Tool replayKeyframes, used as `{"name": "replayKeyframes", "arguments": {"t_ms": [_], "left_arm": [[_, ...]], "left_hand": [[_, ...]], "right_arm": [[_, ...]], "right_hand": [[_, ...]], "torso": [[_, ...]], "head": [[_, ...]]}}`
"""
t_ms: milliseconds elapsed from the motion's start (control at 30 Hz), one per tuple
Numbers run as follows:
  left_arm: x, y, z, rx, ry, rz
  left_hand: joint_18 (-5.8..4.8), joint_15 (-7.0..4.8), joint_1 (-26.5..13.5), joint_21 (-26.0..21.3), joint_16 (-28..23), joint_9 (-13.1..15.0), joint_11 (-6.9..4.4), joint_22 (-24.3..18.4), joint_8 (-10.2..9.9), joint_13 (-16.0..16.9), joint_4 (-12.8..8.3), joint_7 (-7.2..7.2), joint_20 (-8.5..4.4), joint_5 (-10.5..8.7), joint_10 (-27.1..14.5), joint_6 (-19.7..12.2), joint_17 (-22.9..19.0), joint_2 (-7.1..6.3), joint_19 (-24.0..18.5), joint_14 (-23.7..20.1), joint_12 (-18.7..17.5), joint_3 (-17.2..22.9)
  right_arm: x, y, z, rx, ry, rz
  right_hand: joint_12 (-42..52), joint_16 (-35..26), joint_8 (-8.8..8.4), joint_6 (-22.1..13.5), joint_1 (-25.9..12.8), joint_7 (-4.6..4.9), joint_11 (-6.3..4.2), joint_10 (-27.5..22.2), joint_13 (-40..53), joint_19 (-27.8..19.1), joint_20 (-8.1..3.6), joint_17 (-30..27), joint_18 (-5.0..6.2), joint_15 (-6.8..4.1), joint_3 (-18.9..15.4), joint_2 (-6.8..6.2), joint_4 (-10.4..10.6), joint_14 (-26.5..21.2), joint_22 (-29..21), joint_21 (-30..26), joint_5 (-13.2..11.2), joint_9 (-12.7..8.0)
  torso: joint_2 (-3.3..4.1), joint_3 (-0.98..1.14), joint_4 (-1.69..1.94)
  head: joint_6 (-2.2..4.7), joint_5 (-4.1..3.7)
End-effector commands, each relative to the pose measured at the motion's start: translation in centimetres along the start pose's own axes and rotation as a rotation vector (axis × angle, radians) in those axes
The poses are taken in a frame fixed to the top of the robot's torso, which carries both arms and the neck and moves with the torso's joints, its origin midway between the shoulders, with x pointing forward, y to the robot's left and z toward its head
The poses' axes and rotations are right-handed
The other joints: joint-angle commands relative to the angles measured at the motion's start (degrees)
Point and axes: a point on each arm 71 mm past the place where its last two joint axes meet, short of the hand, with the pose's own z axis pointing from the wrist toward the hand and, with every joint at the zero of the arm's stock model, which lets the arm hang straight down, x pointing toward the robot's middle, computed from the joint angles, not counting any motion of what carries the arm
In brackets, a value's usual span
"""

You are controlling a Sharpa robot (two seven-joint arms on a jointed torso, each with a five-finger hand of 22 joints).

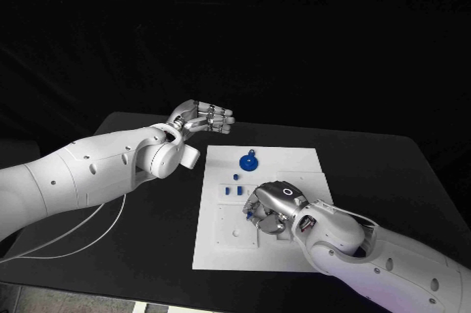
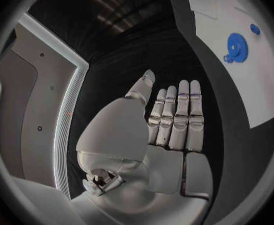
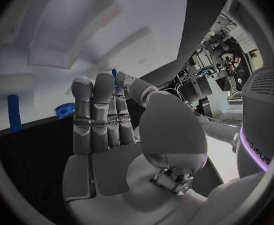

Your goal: Assemble the parts on the task board

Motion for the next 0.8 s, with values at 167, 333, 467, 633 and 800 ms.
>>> {"name": "replayKeyframes", "arguments": {"t_ms": [167,333,467,633,800], "left_arm": [[0.14,-0.11,0.01,0.008,0.015,-0.013],[0.17,-0.09,0.03,0.006,0.017,-0.013],[0.17,-0.05,0.03,0.005,0.018,-0.013],[0.17,0.00,0.02,0.003,0.019,-0.013],[0.16,0.03,0.00,0.002,0.020,-0.014]], "left_hand": [[-0.07,-0.17,0.0,0.4,-0.1,0.0,0.00,-0.2,0.2,0.0,0.0,-0.01,0.09,-0.16,-0.1,-0.2,0.1,0.65,0.2,-0.1,-0.1,-0.2],[-0.07,-0.17,0.0,0.4,-0.1,0.0,0.00,-0.2,0.2,0.0,0.0,-0.01,0.09,-0.16,-0.1,-0.2,0.1,0.65,0.2,-0.1,-0.1,-0.2],[-0.07,-0.17,0.0,0.4,-0.1,0.0,0.00,-0.2,0.2,0.0,0.0,-0.01,0.09,-0.16,-0.1,-0.2,0.1,0.65,0.2,-0.1,-0.1,-0.2],[-0.06,-0.15,0.0,0.4,-0.1,0.0,0.02,-0.4,0.2,0.0,-0.1,-0.01,0.10,-0.04,-0.2,-0.2,0.1,0.74,0.2,-0.2,-0.1,-0.2],[-0.06,-0.15,0.0,0.4,-0.1,0.0,0.02,-0.4,0.2,0.0,-0.1,-0.01,0.10,-0.04,-0.2,-0.2,0.1,0.74,0.2,-0.2,-0.1,-0.2]], "right_arm": [[0.16,0.24,-0.06,-0.004,0.017,-0.015],[0.23,0.20,-0.07,-0.003,0.022,-0.017],[0.29,0.16,-0.07,0.000,0.027,-0.019],[0.36,0.12,-0.07,0.003,0.032,-0.022],[0.43,0.11,-0.05,0.005,0.036,-0.027]], "right_hand": [[0.2,0.2,0.20,0.5,0.1,-0.05,-0.06,0.3,0.1,0.4,0.02,0.0,0.92,-0.28,0.3,0.11,0.1,0.0,3.4,-0.4,-0.3,0.0],[0.2,0.2,0.20,0.5,0.1,-0.05,-0.06,0.3,0.1,0.4,0.02,0.0,0.92,-0.28,0.3,0.11,0.1,0.0,3.4,-0.4,-0.3,0.0],[0.2,0.2,0.20,0.5,0.1,-0.07,-0.09,0.4,0.1,0.5,0.01,-0.1,0.91,-0.29,0.2,0.09,0.0,0.0,3.4,-0.4,-0.2,0.1],[0.2,0.2,0.20,0.5,0.1,-0.07,-0.09,0.4,0.1,0.5,0.01,-0.1,0.91,-0.29,0.2,0.09,0.0,0.0,3.4,-0.4,-0.2,0.1],[0.2,0.2,0.20,0.5,0.1,-0.07,-0.09,0.4,0.1,0.5,0.01,-0.1,0.91,-0.29,0.2,0.09,0.0,0.0,3.4,-0.4,-0.2,0.1]], "torso": [[0.01,0.00,0.01],[0.02,-0.01,-0.02],[0.03,-0.01,-0.01],[0.04,0.01,0.03],[0.05,0.01,0.00]], "head": [[-0.18,0.11],[-0.27,0.19],[-0.34,0.14],[-0.44,0.12],[-0.49,0.20]]}}
